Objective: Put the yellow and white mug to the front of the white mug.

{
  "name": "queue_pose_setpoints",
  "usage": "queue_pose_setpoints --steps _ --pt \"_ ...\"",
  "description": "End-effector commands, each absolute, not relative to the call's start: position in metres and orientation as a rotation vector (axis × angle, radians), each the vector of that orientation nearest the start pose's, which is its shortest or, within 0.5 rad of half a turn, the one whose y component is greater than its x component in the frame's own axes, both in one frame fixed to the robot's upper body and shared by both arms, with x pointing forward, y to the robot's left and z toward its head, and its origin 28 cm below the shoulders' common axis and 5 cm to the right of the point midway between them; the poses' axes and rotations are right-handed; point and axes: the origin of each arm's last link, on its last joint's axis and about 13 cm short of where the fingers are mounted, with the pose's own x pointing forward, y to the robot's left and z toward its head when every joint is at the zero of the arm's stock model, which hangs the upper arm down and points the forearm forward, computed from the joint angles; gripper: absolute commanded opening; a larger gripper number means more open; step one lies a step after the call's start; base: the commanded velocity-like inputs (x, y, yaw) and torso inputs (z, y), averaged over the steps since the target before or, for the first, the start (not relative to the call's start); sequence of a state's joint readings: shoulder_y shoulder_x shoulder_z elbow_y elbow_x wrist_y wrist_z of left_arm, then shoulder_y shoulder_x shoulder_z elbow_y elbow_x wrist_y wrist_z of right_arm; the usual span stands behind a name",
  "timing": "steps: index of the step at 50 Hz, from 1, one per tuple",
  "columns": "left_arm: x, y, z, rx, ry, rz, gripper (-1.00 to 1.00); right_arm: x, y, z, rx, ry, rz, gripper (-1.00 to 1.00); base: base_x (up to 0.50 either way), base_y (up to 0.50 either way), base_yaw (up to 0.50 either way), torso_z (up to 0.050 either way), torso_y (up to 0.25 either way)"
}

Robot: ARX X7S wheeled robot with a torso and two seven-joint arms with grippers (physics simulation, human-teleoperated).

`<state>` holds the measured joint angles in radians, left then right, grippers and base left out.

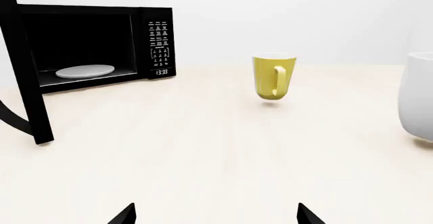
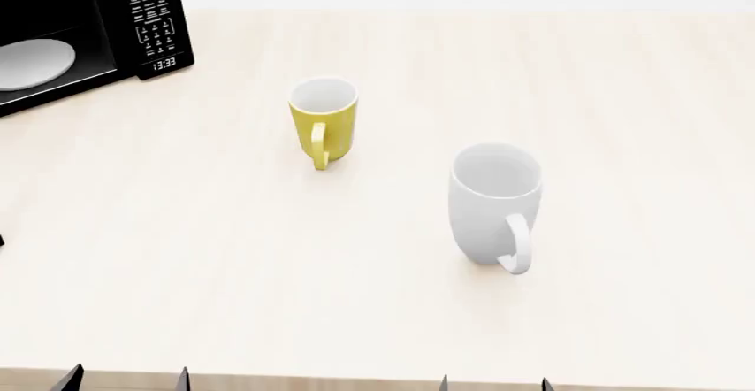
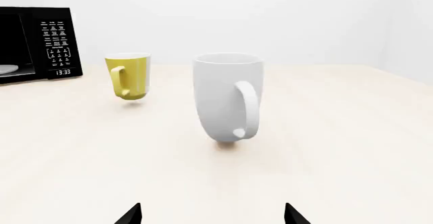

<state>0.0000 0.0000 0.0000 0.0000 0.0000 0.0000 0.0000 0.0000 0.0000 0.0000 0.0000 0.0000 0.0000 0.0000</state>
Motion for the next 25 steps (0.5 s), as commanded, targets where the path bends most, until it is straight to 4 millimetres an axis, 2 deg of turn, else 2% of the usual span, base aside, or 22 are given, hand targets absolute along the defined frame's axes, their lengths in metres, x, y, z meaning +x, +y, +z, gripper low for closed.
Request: queue_pose_setpoints --steps 1,14,18,25 --pt "0.212 0.205 0.011 -0.001 0.007 0.001 1.00 0.213 -0.098 0.011 -0.005 0.031 -0.032 1.00 0.00 0.00 0.00 0.000 0.000" --pt "0.213 0.207 0.010 0.006 0.019 -0.002 1.00 0.209 -0.098 0.017 -0.127 0.070 -0.106 1.00 0.00 0.00 0.00 0.000 0.000" --pt "0.213 0.207 0.009 0.012 0.021 -0.004 1.00 0.207 -0.103 0.018 -0.083 0.094 -0.113 1.00 0.00 0.00 0.00 0.000 0.000" --pt "0.216 0.215 0.013 0.016 0.005 0.008 1.00 0.199 -0.122 0.028 -0.146 0.057 -0.206 1.00 0.24 -0.36 0.00 0.000 0.000"
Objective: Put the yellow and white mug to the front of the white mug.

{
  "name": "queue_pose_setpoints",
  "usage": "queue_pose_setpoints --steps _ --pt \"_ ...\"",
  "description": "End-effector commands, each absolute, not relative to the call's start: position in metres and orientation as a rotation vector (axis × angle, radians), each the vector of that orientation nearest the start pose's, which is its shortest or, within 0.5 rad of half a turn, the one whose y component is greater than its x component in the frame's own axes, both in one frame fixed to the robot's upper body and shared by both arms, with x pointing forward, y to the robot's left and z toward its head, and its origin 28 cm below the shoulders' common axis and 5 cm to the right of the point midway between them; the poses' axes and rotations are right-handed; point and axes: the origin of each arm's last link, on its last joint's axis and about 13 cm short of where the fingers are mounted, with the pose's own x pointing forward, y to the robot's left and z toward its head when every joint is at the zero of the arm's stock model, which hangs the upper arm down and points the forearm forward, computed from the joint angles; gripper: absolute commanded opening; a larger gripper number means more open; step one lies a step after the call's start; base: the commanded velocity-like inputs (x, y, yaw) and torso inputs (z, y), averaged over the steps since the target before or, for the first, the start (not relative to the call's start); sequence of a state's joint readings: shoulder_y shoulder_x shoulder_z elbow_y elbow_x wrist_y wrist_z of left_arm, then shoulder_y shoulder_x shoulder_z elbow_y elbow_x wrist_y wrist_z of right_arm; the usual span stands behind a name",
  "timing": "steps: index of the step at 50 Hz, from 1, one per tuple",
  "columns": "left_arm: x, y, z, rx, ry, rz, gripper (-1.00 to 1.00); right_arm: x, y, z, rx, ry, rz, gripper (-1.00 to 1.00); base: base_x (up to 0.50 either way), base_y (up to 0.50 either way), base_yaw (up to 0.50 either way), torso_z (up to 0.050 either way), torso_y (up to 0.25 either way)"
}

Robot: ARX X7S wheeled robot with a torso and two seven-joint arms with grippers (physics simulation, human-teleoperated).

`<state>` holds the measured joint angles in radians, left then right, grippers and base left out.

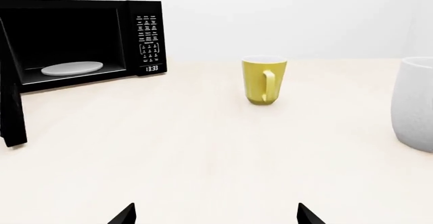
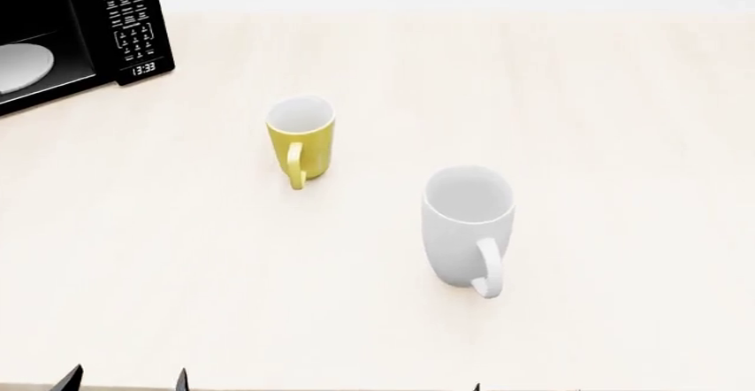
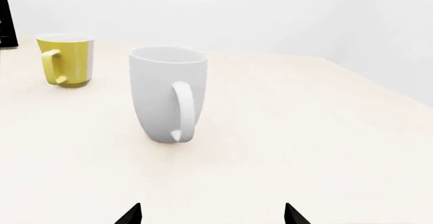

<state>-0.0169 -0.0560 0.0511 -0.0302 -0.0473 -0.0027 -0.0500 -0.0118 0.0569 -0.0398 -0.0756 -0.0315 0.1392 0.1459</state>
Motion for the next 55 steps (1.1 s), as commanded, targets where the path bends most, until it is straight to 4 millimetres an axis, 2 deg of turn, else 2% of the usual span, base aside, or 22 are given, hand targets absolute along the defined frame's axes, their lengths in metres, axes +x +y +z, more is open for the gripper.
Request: queue_pose_setpoints --steps 1,7,15,34,39,55 --pt "0.216 0.215 0.013 0.015 0.003 0.009 1.00 0.198 -0.123 0.029 -0.146 0.052 -0.214 1.00 0.34 -0.36 0.00 0.000 0.000" --pt "0.215 0.220 0.020 0.041 -0.021 0.025 1.00 0.189 -0.133 0.040 -0.149 0.010 -0.278 1.00 0.40 -0.32 0.00 0.000 0.000" --pt "0.215 0.222 0.021 0.032 -0.030 0.014 1.00 0.185 -0.134 0.045 -0.155 -0.033 -0.305 1.00 0.43 -0.28 0.00 0.000 0.000" --pt "0.217 0.224 0.020 0.005 -0.032 0.010 1.00 0.182 -0.133 0.047 -0.209 -0.057 -0.314 1.00 0.50 -0.08 0.00 0.000 0.000" --pt "0.217 0.224 0.019 0.007 -0.027 0.010 1.00 0.183 -0.132 0.045 -0.179 -0.041 -0.323 1.00 0.50 -0.03 0.00 0.000 0.000" --pt "0.218 0.224 0.016 0.024 -0.012 0.016 1.00 0.182 -0.131 0.043 -0.200 -0.012 -0.335 1.00 0.01 0.00 0.00 0.000 0.000"
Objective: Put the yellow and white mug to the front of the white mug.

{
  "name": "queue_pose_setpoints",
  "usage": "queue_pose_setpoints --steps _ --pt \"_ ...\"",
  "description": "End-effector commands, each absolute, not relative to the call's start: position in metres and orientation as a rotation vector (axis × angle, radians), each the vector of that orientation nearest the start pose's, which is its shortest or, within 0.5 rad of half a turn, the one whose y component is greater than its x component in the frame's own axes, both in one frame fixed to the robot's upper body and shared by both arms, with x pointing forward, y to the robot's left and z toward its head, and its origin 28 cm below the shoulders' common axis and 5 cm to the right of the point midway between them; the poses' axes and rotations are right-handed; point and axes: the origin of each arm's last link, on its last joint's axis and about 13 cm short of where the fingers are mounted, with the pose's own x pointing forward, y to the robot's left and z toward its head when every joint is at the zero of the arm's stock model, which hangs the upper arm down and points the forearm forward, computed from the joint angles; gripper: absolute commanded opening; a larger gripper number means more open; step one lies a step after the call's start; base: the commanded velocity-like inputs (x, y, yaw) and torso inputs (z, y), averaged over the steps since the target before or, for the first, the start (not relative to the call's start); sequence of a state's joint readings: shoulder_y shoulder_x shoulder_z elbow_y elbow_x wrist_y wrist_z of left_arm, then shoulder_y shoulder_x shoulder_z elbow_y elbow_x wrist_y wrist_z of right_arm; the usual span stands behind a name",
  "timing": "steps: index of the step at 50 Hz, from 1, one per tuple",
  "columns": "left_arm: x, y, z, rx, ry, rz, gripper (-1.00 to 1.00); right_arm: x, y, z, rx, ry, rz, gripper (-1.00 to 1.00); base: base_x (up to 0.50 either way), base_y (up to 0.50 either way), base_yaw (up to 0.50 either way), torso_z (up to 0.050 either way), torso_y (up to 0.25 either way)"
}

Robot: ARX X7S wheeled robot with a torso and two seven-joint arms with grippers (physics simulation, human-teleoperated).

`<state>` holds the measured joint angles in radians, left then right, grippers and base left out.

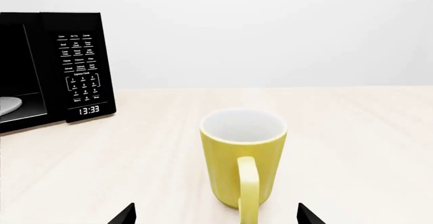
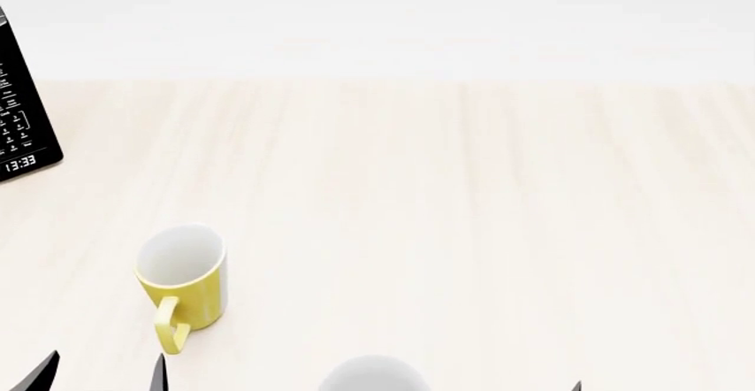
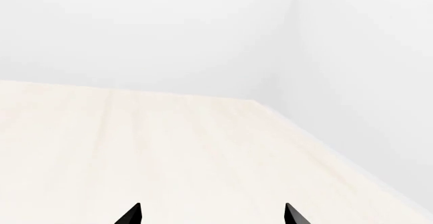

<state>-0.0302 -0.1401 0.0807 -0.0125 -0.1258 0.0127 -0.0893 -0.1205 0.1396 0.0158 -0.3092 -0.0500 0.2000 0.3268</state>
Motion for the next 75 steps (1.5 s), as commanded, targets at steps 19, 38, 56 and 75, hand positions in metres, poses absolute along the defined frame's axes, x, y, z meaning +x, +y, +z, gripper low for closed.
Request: queue_pose_setpoints --steps 19,38,56,75 --pt "0.260 0.217 0.002 0.055 0.095 0.068 1.00 0.184 -0.129 0.040 -0.199 -0.003 -0.331 1.00 0.00 0.00 0.00 0.000 0.000" --pt "0.276 0.201 -0.003 0.060 0.125 0.091 1.00 0.184 -0.131 0.037 -0.196 0.005 -0.338 1.00 0.00 0.00 0.00 0.000 0.000" --pt "0.284 0.194 0.000 0.057 0.126 0.069 1.00 0.184 -0.130 0.036 -0.199 0.007 -0.330 1.00 0.00 0.00 0.00 0.000 0.000" --pt "0.281 0.193 0.006 0.014 0.100 0.032 -1.00 0.186 -0.130 0.032 -0.226 0.018 -0.324 1.00 0.00 0.00 0.00 0.000 0.000"
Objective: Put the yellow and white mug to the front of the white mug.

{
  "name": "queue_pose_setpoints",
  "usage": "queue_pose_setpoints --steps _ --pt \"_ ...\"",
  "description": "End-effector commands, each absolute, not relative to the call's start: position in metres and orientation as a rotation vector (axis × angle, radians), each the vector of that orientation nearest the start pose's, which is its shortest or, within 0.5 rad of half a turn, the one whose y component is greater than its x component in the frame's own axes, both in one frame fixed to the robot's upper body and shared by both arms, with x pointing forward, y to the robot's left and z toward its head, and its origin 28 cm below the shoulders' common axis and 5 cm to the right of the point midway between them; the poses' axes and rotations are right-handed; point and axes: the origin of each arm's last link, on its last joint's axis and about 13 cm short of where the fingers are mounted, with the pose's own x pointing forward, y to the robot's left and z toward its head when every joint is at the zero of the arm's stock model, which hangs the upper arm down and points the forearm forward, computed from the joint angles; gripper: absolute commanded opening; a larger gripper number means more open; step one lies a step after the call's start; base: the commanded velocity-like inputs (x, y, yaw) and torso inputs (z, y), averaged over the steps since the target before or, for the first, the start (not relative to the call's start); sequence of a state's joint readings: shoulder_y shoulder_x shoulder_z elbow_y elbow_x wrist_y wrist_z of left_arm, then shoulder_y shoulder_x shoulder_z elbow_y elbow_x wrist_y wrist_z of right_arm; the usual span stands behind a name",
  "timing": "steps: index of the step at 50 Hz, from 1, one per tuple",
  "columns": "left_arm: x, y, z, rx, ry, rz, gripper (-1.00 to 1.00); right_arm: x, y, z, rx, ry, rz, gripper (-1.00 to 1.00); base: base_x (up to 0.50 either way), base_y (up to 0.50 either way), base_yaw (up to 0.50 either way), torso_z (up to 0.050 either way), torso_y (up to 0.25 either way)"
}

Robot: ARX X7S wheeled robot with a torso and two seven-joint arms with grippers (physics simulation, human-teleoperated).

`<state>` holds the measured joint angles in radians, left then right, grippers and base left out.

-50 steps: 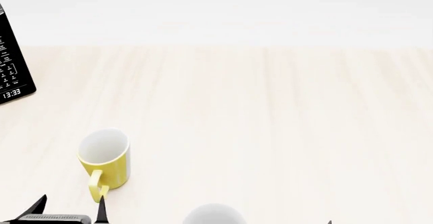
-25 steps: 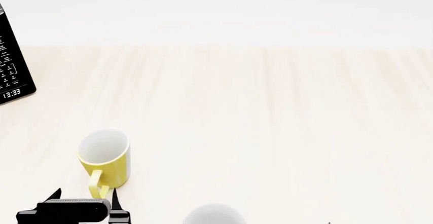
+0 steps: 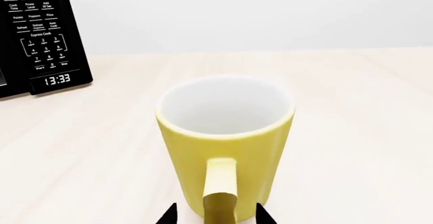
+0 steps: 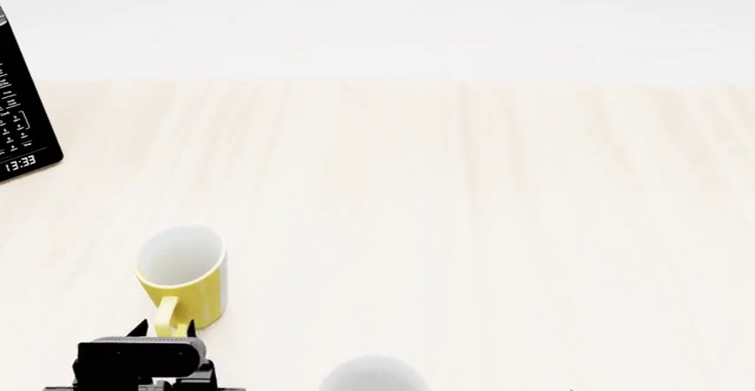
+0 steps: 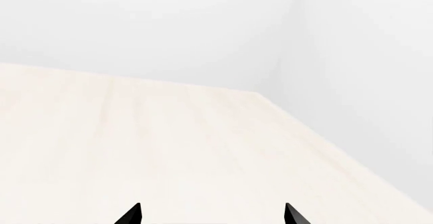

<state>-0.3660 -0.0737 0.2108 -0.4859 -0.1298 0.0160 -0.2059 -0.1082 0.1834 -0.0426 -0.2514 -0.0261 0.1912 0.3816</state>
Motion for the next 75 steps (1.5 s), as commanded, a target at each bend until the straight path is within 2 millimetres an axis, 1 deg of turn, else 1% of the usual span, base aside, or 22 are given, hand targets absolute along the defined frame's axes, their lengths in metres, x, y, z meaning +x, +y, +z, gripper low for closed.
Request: queue_pose_setpoints --steps 1,5,15,22,23,24,25,26,27,28,29,30,31,32,37,47,55,66,75 --pt "0.280 0.193 0.007 0.012 0.097 0.031 -1.00 0.187 -0.129 0.032 -0.227 0.021 -0.321 1.00 0.00 0.00 0.00 0.000 0.000" --pt "0.278 0.193 0.010 0.009 0.089 0.027 -1.00 0.188 -0.129 0.030 -0.228 0.031 -0.320 1.00 0.00 0.00 0.00 0.000 0.000" --pt "0.278 0.194 0.008 0.007 0.097 0.027 -1.00 0.188 -0.129 0.029 -0.227 0.035 -0.323 1.00 0.00 0.00 0.00 0.000 0.000" --pt "0.278 0.199 0.012 -0.002 0.082 0.005 -1.00 0.189 -0.129 0.028 -0.227 0.040 -0.318 1.00 0.00 0.00 0.00 0.000 0.000" --pt "0.298 0.214 0.022 0.008 0.041 -0.062 -1.00 0.187 -0.130 0.031 -0.219 0.030 -0.315 1.00 0.00 0.00 0.00 0.000 0.015" --pt "0.302 0.215 0.023 -0.006 0.044 -0.098 -1.00 0.187 -0.130 0.031 -0.219 0.029 -0.316 1.00 0.00 0.00 0.00 0.000 0.000" --pt "0.308 0.218 0.029 0.021 -0.017 -0.133 -1.00 0.186 -0.130 0.032 -0.219 0.026 -0.317 1.00 0.00 0.00 0.00 0.000 0.000" --pt "0.335 0.224 0.042 -0.062 0.040 -0.265 -1.00 0.181 -0.136 0.036 -0.216 0.007 -0.335 1.00 0.00 0.00 0.00 0.000 0.000" --pt "0.364 0.235 0.064 -0.041 0.085 -0.305 -1.00 0.180 -0.136 0.036 -0.217 0.008 -0.335 1.00 0.00 0.00 0.00 0.000 0.000" --pt "0.390 0.245 0.098 -0.023 -0.038 -0.390 -1.00 0.180 -0.136 0.036 -0.215 0.008 -0.335 1.00 0.00 0.00 0.00 0.000 0.000" --pt "0.401 0.247 0.109 -0.014 -0.030 -0.526 -1.00 0.180 -0.136 0.035 -0.216 0.009 -0.334 1.00 0.00 0.00 0.00 0.000 0.000" --pt "0.400 0.248 0.102 -0.021 -0.008 -0.670 -1.00 0.180 -0.136 0.035 -0.216 0.009 -0.334 1.00 0.00 0.00 0.00 0.000 0.000" --pt "0.401 0.247 0.103 -0.035 -0.009 -0.819 -1.00 0.180 -0.136 0.035 -0.215 0.008 -0.334 1.00 0.00 0.00 0.00 0.000 0.000" --pt "0.401 0.247 0.104 -0.037 -0.011 -0.899 -1.00 0.180 -0.136 0.036 -0.216 0.008 -0.335 1.00 0.00 0.00 0.00 0.000 0.000" --pt "0.396 0.241 0.108 -0.048 -0.010 -1.016 -1.00 0.181 -0.137 0.035 -0.219 0.012 -0.333 1.00 0.00 0.00 0.00 0.000 0.000" --pt "0.394 0.232 0.119 -0.077 -0.008 -1.111 -1.00 0.179 -0.138 0.035 -0.215 0.009 -0.338 1.00 0.00 0.00 0.00 0.000 0.000" --pt "0.389 0.229 0.117 -0.095 -0.006 -1.163 -1.00 0.179 -0.138 0.035 -0.216 0.007 -0.337 1.00 0.00 0.00 0.00 0.000 0.000" --pt "0.390 0.231 0.118 -0.090 -0.012 -1.148 -1.00 0.178 -0.137 0.036 -0.216 0.005 -0.338 1.00 0.00 0.00 0.00 0.000 0.000" --pt "0.390 0.229 0.110 -0.049 0.005 -1.133 -1.00 0.178 -0.137 0.037 -0.218 0.001 -0.337 1.00 0.00 0.00 0.00 0.000 0.001"
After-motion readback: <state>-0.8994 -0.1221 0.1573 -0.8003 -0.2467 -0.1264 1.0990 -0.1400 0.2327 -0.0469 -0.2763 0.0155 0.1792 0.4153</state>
